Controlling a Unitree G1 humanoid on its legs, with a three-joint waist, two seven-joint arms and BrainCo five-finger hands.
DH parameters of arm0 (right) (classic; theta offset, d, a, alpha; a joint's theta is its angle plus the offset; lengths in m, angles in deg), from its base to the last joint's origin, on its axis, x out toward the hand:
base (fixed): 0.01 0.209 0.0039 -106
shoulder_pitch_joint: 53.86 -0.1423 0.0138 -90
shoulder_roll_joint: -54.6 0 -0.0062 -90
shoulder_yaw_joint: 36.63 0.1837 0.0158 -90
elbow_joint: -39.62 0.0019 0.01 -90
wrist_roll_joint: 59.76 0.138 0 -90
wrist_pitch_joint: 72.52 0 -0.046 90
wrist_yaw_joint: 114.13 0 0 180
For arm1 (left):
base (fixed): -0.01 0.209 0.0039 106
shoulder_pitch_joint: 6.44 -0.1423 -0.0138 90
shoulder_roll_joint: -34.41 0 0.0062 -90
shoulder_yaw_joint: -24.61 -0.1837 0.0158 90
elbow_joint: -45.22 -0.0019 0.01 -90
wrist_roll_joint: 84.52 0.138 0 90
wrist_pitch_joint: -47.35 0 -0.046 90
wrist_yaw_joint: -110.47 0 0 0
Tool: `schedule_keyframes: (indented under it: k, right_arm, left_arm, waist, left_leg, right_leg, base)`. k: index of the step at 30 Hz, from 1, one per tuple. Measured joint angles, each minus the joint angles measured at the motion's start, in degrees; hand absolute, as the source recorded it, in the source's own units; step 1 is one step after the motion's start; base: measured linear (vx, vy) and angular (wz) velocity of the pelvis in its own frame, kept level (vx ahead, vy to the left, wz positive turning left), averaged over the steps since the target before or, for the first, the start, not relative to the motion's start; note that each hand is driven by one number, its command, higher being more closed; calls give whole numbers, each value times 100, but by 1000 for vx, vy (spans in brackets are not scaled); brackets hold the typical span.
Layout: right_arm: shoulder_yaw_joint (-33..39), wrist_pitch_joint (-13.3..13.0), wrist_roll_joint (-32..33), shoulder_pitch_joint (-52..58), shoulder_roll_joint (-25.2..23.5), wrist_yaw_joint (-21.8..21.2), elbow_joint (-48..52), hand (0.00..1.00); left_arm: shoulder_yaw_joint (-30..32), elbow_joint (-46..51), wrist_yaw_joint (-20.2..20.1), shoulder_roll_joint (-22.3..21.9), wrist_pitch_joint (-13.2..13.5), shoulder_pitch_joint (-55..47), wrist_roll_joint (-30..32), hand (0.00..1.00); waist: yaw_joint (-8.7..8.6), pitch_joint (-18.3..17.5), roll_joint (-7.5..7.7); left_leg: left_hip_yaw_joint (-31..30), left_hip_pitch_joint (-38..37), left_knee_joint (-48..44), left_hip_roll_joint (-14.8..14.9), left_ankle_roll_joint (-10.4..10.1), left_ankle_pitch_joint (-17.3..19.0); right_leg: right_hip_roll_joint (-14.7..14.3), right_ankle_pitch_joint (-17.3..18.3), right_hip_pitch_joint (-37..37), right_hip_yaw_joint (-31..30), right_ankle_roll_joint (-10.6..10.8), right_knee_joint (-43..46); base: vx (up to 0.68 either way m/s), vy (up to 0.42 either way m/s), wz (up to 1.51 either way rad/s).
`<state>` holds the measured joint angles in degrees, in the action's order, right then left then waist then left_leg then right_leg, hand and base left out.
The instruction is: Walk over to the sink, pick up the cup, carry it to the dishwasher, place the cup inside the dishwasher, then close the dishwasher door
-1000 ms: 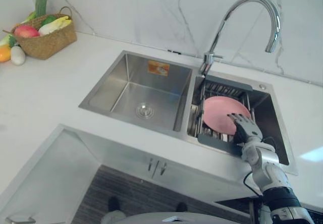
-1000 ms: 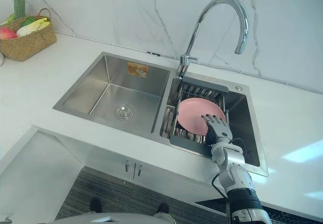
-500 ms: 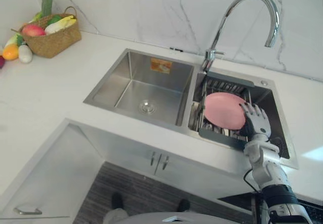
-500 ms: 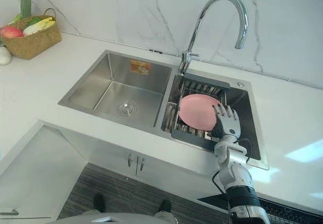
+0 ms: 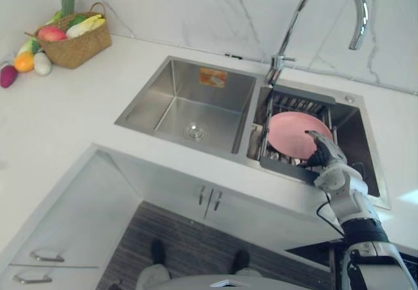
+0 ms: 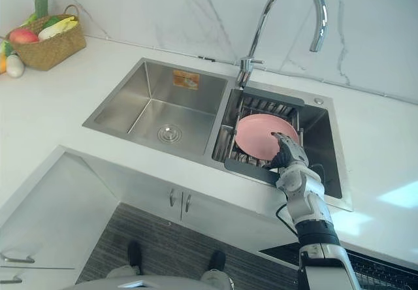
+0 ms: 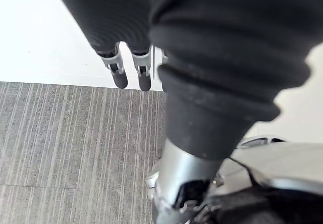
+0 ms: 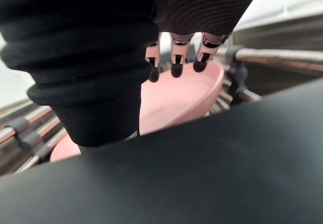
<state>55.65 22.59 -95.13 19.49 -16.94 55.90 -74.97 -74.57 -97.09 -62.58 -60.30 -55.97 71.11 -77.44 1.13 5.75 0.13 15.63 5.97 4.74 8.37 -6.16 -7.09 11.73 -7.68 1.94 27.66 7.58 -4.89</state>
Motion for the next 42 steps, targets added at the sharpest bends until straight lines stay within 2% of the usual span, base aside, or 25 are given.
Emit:
schedule_keyframes:
  k: [2, 4, 7, 10, 12, 14, 16, 19, 22, 25, 29, 31, 32, 33, 34, 35, 36, 37, 38, 39, 41, 42]
  right_arm:
    - [-155, -115, 179, -179, 61, -405, -241, 0]
    - [-274, -200, 272, -303, 91, -629, -379, 0]
    - [-427, -267, 418, -431, 92, -701, -515, 0]
    - [-439, -254, 679, -466, 97, -551, -621, 0]
    - [-441, -116, 1012, -476, 96, -401, -625, 0]
    - [-430, 185, 1366, -509, 86, -215, -636, 0]
    - [-268, 672, 2373, -617, -54, 91, -669, 0]
    - [277, 1058, 3486, -762, -250, 477, -817, 0]
    - [558, 1313, 4385, -824, -281, 794, -821, 0]
    - [745, 1420, 5141, -835, -317, 1049, -872, 0]
    - [773, 1362, 5354, -840, -373, 1155, -1015, 0]
    - [913, 1304, 5352, -842, -455, 1171, -1032, 0]
    - [964, 1258, 5349, -831, -469, 1187, -1150, 0]
    - [985, 1249, 5345, -828, -474, 1205, -1217, 0]
    - [985, 1230, 5345, -826, -495, 1236, -1229, 0]
    - [975, 1102, 5345, -830, -549, 1323, -1174, 0]
    - [997, 1046, 5345, -816, -573, 1389, -1126, 0]
    - [998, 1012, 5340, -807, -579, 1541, -1027, 0]
    - [1000, 1008, 5335, -808, -577, 1631, -1018, 0]
    - [1018, 1002, 5283, -821, -569, 1781, -1018, 0]
    - [1184, 863, 4877, -834, -609, 1970, -990, 0]
    - [1197, 749, 4357, -834, -610, 2124, -989, 0]
  left_arm:
    - [1, 0, -43, 2, -2, 6, 16, 0]
    - [0, 0, -118, 2, -2, 13, 116, 0]
    - [2, 0, -151, 8, -2, 23, 210, 0]
    - [0, 1, -206, 27, -2, 47, 212, 0]
    - [0, 2, -217, 29, -1, 52, 215, 0]
    - [0, 4, -216, 30, -1, 52, 214, 0]
    - [-1, 4, -213, 28, -2, 49, 213, 0]
    - [0, 6, -190, 17, 0, 55, 211, 0]
    - [5, 6, -175, 13, 2, 46, 205, 0]
    - [0, 2, -108, 6, 20, 40, 203, 0]
    - [-1, -3, -83, 44, 37, 31, 203, 0]
    - [-42, -13, -38, -8, 67, 34, 204, 0]
    - [-58, -18, -2, 69, 74, 15, 202, 0]
    - [-50, -12, 13, 58, 80, -6, 201, 0]
    - [-31, -13, 11, 75, 80, 30, 202, 0]
    - [-1, -61, 24, 57, 74, -10, 199, 0]
    - [-28, -73, 25, -19, 76, -81, 199, 0]
    - [-60, -64, 42, -90, 76, -54, 196, 0]
    - [-92, -37, 45, -71, 83, -47, 209, 0]
    - [-101, -52, 41, 44, 99, -23, 196, 0]
    - [-113, -61, 39, -19, 81, -21, 159, 0]
    - [-118, -61, 46, -24, 79, -32, 142, 0]
  waist:
    - [58, 21, 24]
    - [73, 39, 56]
    - [80, 65, 98]
    - [103, 76, 128]
    - [106, 74, 132]
    - [107, 76, 136]
    - [107, 76, 137]
    - [129, 76, 139]
    - [120, 87, 163]
    - [120, 74, 186]
    - [132, 50, 239]
    - [140, 40, 178]
    - [70, 24, 232]
    - [52, 7, 323]
    - [65, -30, 369]
    - [139, -58, 334]
    - [168, -137, 189]
    - [130, -137, 48]
    - [83, -127, 69]
    - [106, -80, 222]
    - [167, -82, 185]
    - [159, -86, 172]
  left_leg:
    - [-9, 16, 1, -3, -2, 0]
    - [-23, 20, 2, -8, -2, 0]
    - [-84, 34, 3, -26, -3, -1]
    - [-151, 50, 3, -54, -3, -1]
    - [-157, 68, 3, -58, -3, -1]
    - [-162, 75, 3, -60, -3, -1]
    - [-162, 73, 2, -70, -3, -1]
    - [-159, 73, 2, -110, -3, -1]
    - [-150, 71, 5, -190, -9, 4]
    - [-140, 54, 5, -209, -8, 4]
    - [-137, -17, 8, -244, -7, 5]
    - [-140, 18, 11, -149, -10, 2]
    - [-153, -21, 9, -203, -12, 4]
    - [-134, -11, 10, -211, -54, 47]
    - [-128, 5, -86, -257, -3, 38]
    - [-143, 37, -758, -346, 106, 307]
    - [-125, 30, -649, -297, 336, 350]
    - [-95, 34, -495, -188, 313, 384]
    - [-123, -24, -413, -199, 289, 367]
    - [-119, -115, -311, -293, 207, 298]
    - [-129, -113, -249, -262, 204, 252]
    - [-131, -114, -241, -239, 204, 226]
  right_leg:
    - [0, 2, 8, 2, 2, -2]
    - [2, 5, 7, 2, 7, -4]
    - [4, 7, 9, 1, 9, -6]
    - [12, 10, 16, -7, 11, -7]
    - [14, 10, 28, -8, 11, -7]
    - [15, 10, 29, -10, 11, -8]
    - [22, 10, 29, -20, 11, -9]
    - [60, 10, 31, -28, 11, -10]
    - [143, 13, 35, -45, 15, -13]
    - [184, 76, 10, -58, 62, -10]
    - [182, 118, 8, -183, 114, -13]
    - [125, 80, 44, -187, -79, 226]
    - [151, 85, 34, -201, -99, 315]
    - [213, 91, 67, -217, -93, 340]
    - [302, 93, 120, -258, -94, 368]
    - [296, 123, 188, -365, -25, 363]
    - [212, 193, 168, -346, 21, 291]
    - [166, 94, 253, -346, -165, 767]
    - [157, 113, 220, -345, -185, 921]
    - [128, 335, 58, -323, -101, 737]
    - [19, 380, 23, -308, -129, 584]
    - [-1, 382, 23, -288, -127, 566]
  base:
    - [-16, -4, 4]
    - [-3, -6, 4]
    - [1, -6, 3]
    - [1, -2, 1]
    - [5, -5, 2]
    - [6, -13, 4]
    - [0, 0, 0]
    - [-6, -2, 4]
    - [-6, 5, 5]
    - [10, -5, -5]
    - [11, -5, -9]
    - [25, -42, 9]
    - [-1, -16, 26]
    - [-2, -8, 20]
    - [60, -2, -32]
    - [166, -10, -47]
    - [167, -13, -45]
    - [163, -6, -6]
    - [142, -41, 5]
    - [143, -62, -6]
    - [50, -59, -12]
    - [37, -27, 0]
